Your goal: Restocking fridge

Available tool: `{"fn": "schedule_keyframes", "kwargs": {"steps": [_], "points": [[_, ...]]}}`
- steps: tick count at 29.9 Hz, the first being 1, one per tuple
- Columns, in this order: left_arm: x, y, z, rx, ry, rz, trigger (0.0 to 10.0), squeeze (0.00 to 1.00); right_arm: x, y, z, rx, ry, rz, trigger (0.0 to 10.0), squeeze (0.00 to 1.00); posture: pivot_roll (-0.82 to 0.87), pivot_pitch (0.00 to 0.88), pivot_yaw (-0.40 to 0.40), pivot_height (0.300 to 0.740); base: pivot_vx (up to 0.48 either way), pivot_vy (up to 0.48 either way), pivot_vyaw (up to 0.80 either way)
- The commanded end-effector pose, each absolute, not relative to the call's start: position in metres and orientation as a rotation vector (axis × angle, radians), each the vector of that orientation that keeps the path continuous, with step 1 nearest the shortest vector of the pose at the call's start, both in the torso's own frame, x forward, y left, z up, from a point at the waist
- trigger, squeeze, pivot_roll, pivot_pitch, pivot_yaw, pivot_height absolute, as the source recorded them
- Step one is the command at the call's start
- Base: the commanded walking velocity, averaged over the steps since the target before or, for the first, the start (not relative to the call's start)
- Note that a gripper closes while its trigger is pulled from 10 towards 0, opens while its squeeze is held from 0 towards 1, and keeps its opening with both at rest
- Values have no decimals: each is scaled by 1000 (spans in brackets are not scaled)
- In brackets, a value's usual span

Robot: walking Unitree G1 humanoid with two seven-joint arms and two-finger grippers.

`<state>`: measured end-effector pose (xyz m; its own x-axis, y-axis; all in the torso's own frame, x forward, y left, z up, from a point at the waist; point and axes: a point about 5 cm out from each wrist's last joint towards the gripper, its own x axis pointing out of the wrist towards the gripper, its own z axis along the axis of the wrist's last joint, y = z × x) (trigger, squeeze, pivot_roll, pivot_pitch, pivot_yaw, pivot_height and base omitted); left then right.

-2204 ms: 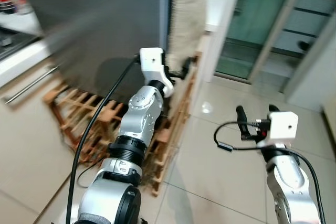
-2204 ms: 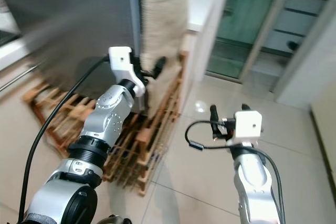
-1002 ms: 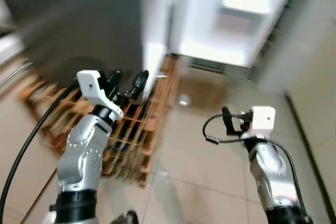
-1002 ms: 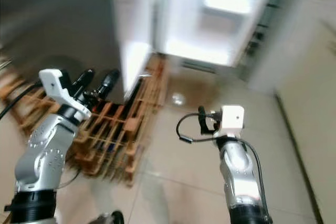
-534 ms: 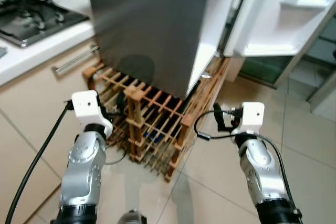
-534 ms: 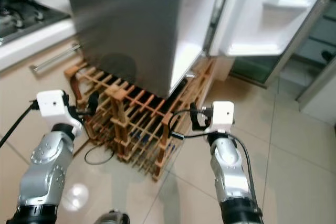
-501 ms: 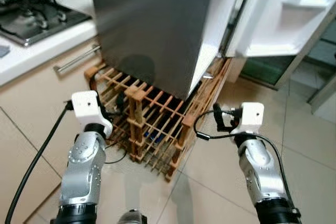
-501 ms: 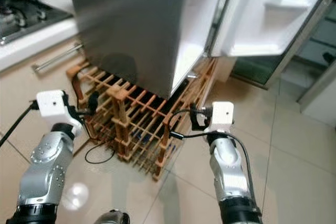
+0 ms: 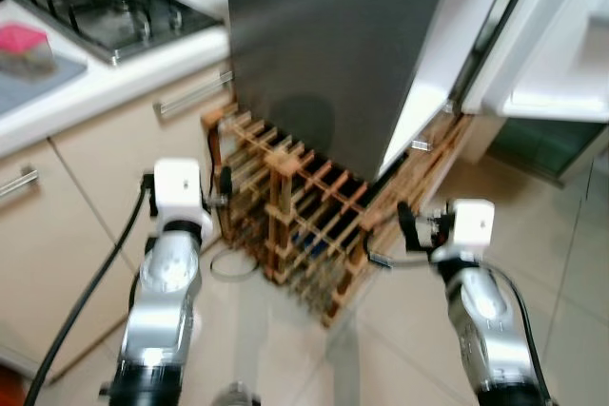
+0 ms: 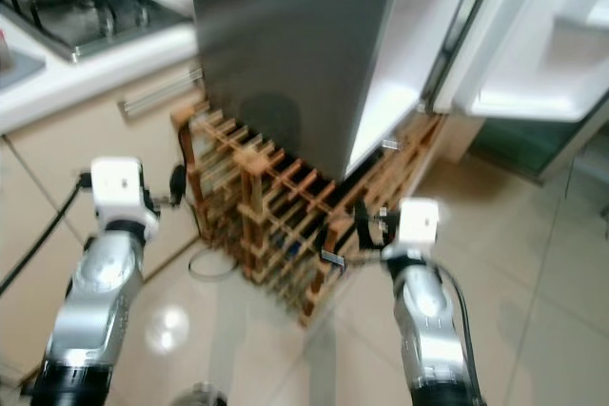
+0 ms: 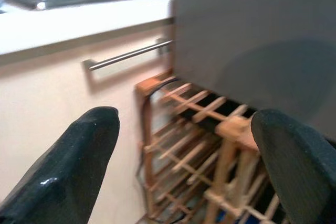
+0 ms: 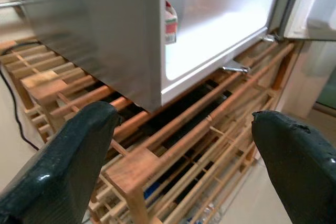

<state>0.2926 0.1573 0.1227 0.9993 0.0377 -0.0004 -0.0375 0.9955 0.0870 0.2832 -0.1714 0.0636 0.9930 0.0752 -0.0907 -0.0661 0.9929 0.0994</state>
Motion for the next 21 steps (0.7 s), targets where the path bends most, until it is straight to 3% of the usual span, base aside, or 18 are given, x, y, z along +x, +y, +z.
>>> {"fn": "schedule_keyframes", "kwargs": {"steps": [1,12,16,21], "points": [[295,151,135,92,-58,15,10000,0,290,-170,70,90,63,74,10000,0,-14,0,-51,740,240,-412,475],[302,151,135,42,-57,46,10000,0,298,-184,76,67,54,69,10000,0,-9,0,-75,740,59,-63,467],[305,146,135,54,-64,29,10000,0,299,-180,77,78,42,83,10000,0,-19,0,-69,740,0,0,467],[304,143,134,45,-66,-14,10000,0,291,-157,78,122,24,221,10000,0,-29,0,-54,740,0,0,514]]}}
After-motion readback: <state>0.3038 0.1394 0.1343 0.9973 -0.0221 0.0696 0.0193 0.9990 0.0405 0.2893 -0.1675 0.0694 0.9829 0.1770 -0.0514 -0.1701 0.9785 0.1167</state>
